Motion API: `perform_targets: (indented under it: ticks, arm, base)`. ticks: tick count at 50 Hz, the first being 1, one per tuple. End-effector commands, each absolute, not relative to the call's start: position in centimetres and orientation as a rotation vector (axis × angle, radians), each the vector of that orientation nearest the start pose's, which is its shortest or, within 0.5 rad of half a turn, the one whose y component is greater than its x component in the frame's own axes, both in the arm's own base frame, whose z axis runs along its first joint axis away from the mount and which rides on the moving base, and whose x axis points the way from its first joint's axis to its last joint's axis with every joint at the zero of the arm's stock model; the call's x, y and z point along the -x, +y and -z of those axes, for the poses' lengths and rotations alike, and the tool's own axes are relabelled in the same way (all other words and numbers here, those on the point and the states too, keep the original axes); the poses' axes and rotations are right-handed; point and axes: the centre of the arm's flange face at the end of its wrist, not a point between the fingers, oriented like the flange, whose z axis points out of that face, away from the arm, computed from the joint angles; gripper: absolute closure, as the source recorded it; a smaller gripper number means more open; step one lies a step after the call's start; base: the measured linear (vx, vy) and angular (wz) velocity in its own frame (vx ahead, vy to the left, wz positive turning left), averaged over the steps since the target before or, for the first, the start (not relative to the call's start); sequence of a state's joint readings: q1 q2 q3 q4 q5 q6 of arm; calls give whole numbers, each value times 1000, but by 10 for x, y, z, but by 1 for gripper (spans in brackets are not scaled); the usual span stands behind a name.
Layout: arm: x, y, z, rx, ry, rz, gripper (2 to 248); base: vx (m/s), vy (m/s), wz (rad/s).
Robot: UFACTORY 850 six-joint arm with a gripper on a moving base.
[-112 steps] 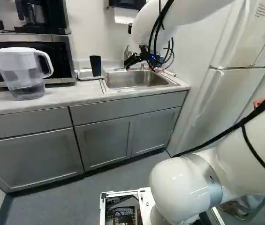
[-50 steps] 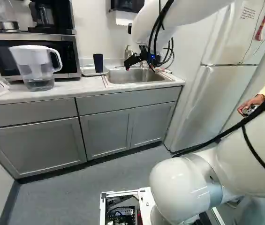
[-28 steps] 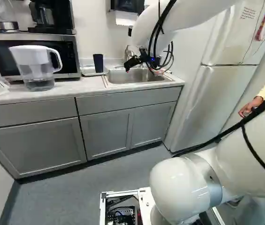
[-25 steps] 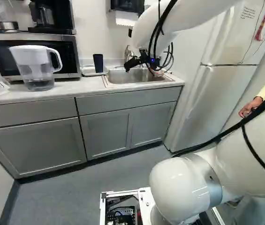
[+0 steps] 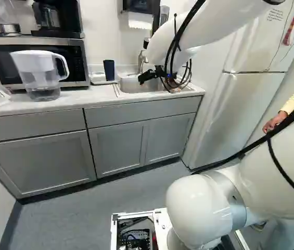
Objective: Rinse the cup and place it in the tray
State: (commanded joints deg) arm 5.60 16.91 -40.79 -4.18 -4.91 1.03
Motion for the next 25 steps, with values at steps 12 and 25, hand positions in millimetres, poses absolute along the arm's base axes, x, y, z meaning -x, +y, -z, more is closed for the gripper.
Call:
perform_targets:
  ticks: [12, 25]
  arm:
    - [-392, 35, -558, 2770, -192, 1431, 3]
    - [-384, 30, -527, 2740, -169, 1482, 3]
  base:
    - [0, 0, 0]
    - [0, 0, 0]
